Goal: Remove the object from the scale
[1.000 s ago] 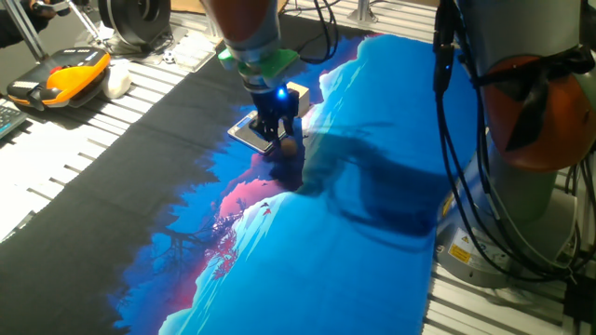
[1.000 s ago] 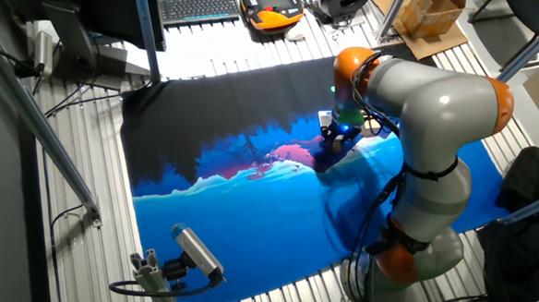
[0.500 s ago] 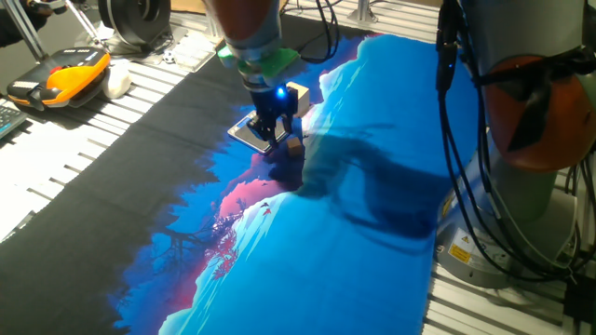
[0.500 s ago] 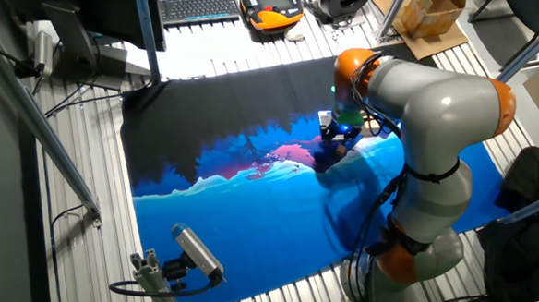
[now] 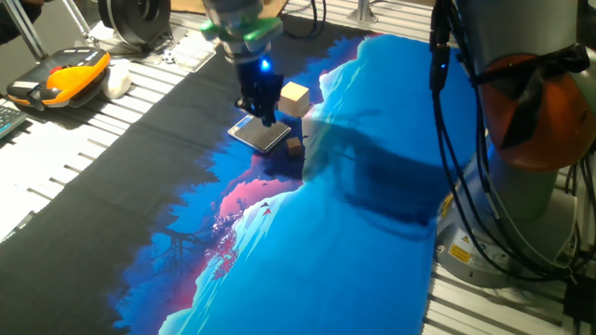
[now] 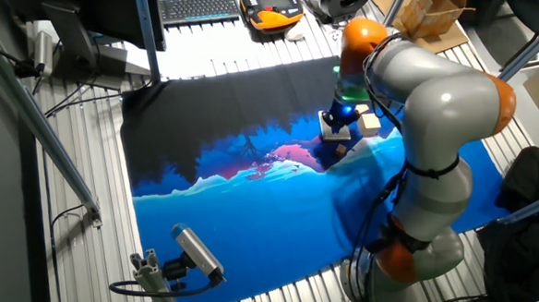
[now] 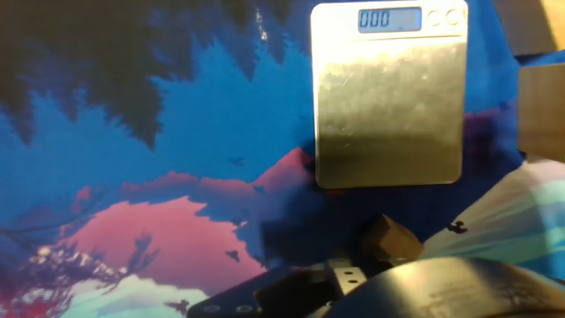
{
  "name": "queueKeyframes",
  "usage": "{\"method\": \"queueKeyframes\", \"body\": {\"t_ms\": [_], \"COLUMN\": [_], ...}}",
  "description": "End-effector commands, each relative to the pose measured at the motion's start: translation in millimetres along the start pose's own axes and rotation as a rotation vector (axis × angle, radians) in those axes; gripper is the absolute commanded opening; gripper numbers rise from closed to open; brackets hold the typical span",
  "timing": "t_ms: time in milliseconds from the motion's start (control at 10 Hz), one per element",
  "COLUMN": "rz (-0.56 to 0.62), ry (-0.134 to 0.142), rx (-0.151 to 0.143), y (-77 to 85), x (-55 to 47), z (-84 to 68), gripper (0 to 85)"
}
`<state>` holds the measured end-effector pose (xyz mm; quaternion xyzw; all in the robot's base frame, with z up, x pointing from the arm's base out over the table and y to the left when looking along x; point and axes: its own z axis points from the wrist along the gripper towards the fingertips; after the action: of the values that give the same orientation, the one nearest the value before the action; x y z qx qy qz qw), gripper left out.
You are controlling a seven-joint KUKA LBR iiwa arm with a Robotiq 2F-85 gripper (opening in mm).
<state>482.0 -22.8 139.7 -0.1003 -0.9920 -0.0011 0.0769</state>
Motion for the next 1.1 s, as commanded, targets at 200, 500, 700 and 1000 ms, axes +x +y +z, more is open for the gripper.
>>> {"method": "queueKeyframes", "body": {"t_ms": [200,500,700,1000], "rz": [-0.016,-0.102,-0.12,-0.134], "ry": [-0.077,-0.172,-0.173,-0.172], "rx": [-0.066,-0.022,-0.015,-0.018], "y": [-1.3,1.7,4.3,7.8], "x": [4.7,7.5,7.2,7.5], "z": [-21.9,-25.3,-27.5,-27.2], "gripper": [0.0,0.0,0.0,0.0]}}
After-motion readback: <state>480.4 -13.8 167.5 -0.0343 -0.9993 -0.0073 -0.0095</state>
